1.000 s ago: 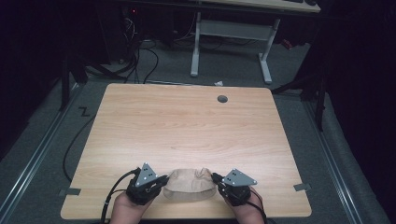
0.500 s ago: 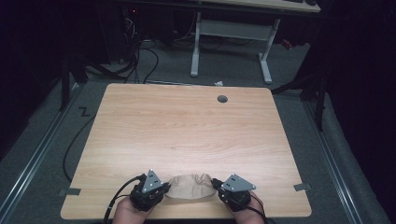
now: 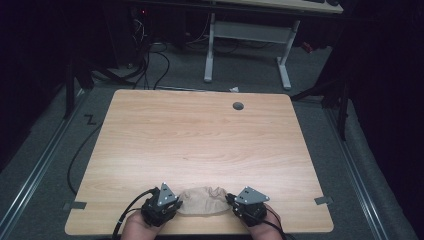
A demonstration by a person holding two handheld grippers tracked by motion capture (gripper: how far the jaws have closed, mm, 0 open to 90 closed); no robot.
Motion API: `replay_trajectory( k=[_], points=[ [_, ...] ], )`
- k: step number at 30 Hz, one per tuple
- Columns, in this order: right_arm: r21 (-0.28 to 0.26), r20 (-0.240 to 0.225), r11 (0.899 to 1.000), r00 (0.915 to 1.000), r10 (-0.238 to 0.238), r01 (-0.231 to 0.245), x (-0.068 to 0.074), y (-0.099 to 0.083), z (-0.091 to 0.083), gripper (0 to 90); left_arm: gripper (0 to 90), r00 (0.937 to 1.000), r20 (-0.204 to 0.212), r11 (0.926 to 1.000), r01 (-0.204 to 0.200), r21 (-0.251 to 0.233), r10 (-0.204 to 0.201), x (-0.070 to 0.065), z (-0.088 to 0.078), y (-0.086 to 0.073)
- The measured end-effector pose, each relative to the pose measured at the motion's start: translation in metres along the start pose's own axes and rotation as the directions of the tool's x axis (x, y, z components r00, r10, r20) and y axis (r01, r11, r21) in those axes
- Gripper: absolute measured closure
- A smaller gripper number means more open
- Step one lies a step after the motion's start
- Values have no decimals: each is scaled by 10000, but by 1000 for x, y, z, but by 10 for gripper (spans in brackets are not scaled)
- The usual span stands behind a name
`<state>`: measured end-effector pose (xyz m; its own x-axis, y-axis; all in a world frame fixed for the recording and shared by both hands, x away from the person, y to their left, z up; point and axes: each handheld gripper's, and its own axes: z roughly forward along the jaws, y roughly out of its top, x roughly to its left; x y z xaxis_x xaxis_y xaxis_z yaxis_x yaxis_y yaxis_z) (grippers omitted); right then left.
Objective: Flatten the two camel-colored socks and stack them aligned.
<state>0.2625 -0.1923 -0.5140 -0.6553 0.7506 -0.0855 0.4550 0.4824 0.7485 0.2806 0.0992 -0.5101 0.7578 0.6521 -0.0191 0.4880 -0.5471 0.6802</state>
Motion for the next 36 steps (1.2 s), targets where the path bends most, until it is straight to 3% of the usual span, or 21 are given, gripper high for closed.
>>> replay_trajectory(
  k=[9,24,28,36],
  points=[
    [196,29,9998,10000,23,-24,0,-2,4,762,650,9999,-69,9999,123,-11,-123,2,1,0],
    [-281,352,9993,9991,255,-245,-4,-1,0,647,575,9995,-77,9982,295,-521,-300,4,-4,2],
    [-501,471,9983,9984,328,-304,-5,-1,-2,611,562,9987,84,9956,511,-780,-506,8,-7,3],
    [-888,745,9944,9952,632,-565,-16,1,-3,563,534,9975,-149,9896,659,-1279,-684,25,-13,7]
  ],
)
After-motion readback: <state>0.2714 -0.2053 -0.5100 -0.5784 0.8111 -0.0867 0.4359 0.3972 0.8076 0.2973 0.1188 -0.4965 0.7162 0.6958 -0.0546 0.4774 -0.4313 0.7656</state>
